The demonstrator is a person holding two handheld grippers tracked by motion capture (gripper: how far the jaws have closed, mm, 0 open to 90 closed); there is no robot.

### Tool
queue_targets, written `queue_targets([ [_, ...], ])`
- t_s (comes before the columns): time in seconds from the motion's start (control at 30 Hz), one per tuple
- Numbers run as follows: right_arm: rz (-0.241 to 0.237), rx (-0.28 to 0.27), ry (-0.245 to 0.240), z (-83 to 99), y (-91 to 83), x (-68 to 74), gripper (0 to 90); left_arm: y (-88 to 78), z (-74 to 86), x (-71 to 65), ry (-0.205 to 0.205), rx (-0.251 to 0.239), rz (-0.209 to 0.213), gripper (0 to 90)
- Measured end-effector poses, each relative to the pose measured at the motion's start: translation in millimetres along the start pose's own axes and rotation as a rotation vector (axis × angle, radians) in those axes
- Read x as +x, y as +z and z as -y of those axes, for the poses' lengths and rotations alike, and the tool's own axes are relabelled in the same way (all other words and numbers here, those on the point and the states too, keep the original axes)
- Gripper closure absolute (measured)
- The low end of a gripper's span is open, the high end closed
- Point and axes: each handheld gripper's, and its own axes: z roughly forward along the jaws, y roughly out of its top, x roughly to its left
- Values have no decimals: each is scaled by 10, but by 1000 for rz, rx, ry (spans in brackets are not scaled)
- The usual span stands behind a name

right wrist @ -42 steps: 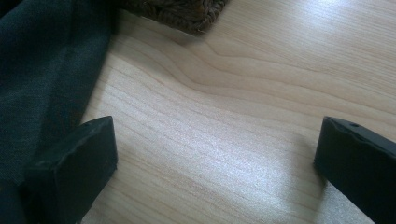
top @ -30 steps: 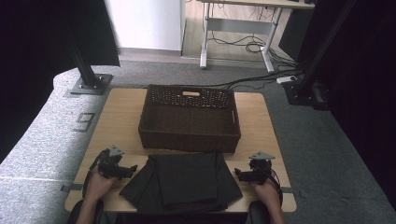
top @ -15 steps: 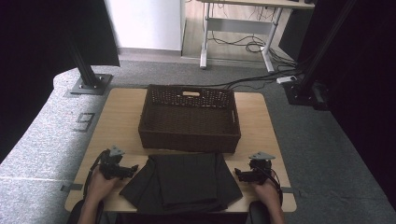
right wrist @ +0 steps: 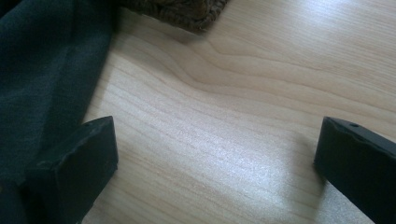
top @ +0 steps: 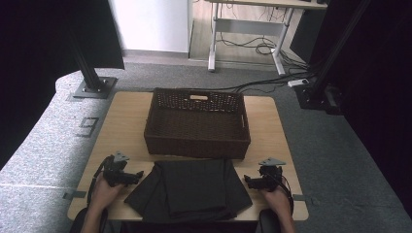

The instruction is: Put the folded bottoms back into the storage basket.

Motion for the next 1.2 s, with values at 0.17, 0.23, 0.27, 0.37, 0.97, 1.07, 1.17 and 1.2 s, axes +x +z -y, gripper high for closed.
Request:
queue_targets([
  [0.17, -13, 16, 2, -16, -11, -1, 0, -12, -12, 3, 2, 20, 3, 0],
  [0.23, -25, 19, 7, -23, -19, -4, 0, -21, -23, 11, -3, 34, 3, 0],
  [0.27, -31, 16, 8, -28, -26, -4, 0, -27, -24, 18, -3, 37, 10, 0],
  [0.37, -42, 6, 10, -59, -64, 8, 0, -63, -30, 46, -22, 42, 14, 0],
  [0.97, -198, -26, -21, -381, -163, 451, 0, -255, -442, -551, 90, -22, 47, 4],
  [1.07, -216, -22, -34, -443, -113, 563, 0, -218, -530, -702, 105, -28, 89, 0],
  [1.17, -229, -14, -39, -490, -59, 669, 0, -163, -568, -817, 96, -33, 127, 0],
  [1.2, -236, -10, -41, -507, -33, 715, 0, -146, -569, -841, 92, -31, 137, 0],
])
